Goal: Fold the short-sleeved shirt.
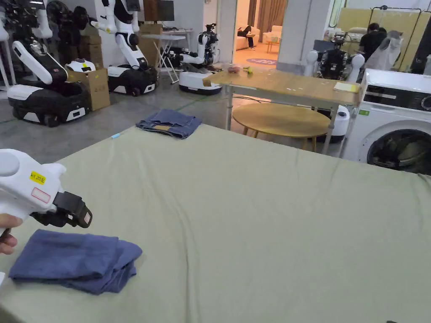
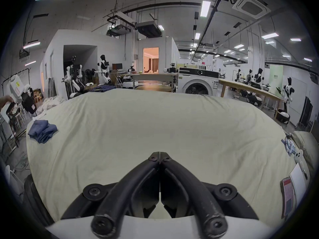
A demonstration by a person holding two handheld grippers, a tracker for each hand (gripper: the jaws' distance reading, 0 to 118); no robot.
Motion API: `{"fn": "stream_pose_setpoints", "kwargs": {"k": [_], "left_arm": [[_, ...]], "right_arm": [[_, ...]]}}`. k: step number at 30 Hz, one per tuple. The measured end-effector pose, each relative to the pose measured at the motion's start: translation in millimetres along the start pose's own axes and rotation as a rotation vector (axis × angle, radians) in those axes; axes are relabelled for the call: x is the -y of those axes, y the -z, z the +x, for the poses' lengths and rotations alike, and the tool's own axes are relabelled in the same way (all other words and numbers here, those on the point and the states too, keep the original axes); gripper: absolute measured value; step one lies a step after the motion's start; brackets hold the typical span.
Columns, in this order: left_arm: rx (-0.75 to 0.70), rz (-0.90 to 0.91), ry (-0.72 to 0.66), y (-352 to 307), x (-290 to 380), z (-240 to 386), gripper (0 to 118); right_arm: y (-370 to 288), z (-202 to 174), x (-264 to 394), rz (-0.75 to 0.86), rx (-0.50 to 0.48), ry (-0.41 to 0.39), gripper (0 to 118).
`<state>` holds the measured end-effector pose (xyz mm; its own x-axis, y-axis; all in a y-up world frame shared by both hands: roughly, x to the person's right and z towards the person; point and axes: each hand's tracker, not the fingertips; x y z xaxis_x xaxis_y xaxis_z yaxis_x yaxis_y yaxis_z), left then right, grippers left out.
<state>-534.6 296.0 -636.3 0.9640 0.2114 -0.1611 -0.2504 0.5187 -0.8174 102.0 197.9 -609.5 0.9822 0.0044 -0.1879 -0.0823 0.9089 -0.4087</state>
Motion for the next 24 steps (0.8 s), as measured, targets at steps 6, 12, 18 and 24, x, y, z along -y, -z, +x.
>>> {"fn": "stream_pose_setpoints", "kwargs": {"k": [6,12,18,24], "left_arm": [[0.192,0.158,0.065,39,42,107,55],[0.148,0.352,0.176,81,85,222,55],[0.044,0.636,0.304,86,115,302,55],[0.02,0.774,0.332,73,129,347,24]], "right_arm": [[0,10,-7,0.022,0.028,0.022,0],[0,26,-17,0.038,0.074,0.048,0],[-5,36,-34,0.093,0.116,0.066,0],[-14,37,-47,0.175,0.137,0.071,0]]}}
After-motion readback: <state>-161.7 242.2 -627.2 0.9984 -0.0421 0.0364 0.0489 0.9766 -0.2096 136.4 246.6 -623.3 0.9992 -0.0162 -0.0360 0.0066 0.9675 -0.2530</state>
